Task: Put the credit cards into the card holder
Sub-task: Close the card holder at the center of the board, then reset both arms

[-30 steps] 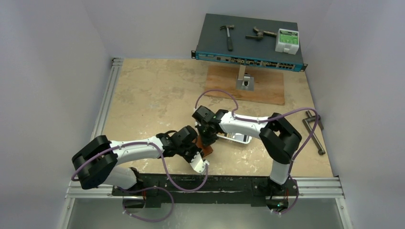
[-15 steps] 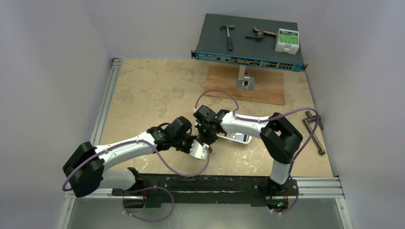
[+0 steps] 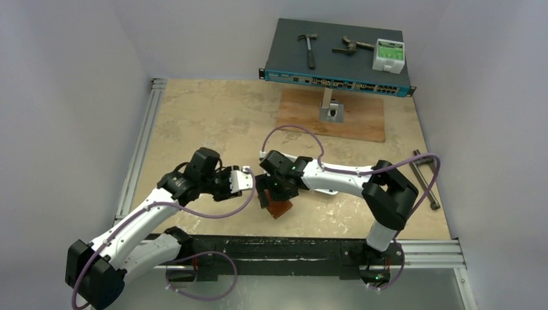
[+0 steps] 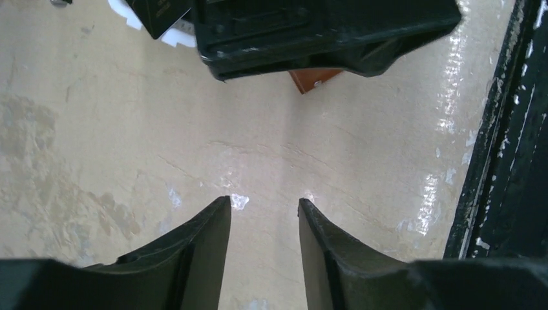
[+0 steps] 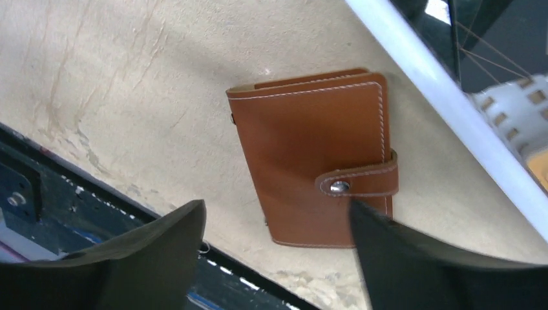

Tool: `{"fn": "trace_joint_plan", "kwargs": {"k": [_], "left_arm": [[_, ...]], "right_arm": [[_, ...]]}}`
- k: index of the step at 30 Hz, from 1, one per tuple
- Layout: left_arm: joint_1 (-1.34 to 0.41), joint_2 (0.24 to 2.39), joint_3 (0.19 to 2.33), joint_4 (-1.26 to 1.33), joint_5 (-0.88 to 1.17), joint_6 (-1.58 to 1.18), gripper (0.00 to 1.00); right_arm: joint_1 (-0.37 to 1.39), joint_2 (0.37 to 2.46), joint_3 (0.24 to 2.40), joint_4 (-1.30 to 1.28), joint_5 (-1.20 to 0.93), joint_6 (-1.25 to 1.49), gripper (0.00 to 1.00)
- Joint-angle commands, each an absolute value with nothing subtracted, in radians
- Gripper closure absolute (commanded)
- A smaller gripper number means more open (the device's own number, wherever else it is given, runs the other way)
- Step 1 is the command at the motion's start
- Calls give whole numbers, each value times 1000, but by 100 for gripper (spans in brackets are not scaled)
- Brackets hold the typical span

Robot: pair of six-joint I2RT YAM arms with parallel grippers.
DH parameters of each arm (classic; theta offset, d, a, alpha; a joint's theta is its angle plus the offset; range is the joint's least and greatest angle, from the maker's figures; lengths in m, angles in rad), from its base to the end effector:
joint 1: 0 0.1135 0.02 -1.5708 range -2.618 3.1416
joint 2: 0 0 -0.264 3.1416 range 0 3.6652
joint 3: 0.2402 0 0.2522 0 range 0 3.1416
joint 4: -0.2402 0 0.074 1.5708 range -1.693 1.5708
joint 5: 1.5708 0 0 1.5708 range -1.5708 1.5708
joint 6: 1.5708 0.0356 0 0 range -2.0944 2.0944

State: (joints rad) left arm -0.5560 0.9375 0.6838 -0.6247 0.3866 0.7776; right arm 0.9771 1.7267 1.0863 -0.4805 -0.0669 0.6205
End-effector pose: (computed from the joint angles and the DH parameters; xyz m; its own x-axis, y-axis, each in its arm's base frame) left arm 0.1494 -0.1086 0.2406 0.0205 0.7523 -0.6585 0.9527 0.1850 0.2411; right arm 0.1887 0.2839 0.1774 -0.9002 -0.2967 -0.3188 -0.3932 0.8685 0.3018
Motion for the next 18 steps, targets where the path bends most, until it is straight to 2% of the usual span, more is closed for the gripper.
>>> {"fn": "trace_joint_plan", "kwargs": {"k": [1, 4, 9, 14, 18], "left_arm": [[-512, 939, 725, -620, 307, 608, 52], [-397, 948, 762, -668, 371, 506, 33], [-101, 918, 774, -687, 522, 433, 27], [169, 999, 818, -662, 586, 325, 23], [259, 1069, 807, -562, 598, 223, 17]], "right_arm": [[977, 1645, 1215, -622, 33, 624, 4], [959, 1575, 1255, -624, 99, 616, 1], [863, 1360, 1198, -542, 197, 612, 1], [557, 1132, 1045, -425, 322, 600, 1], [363, 1038, 798, -143, 506, 475, 1]]}}
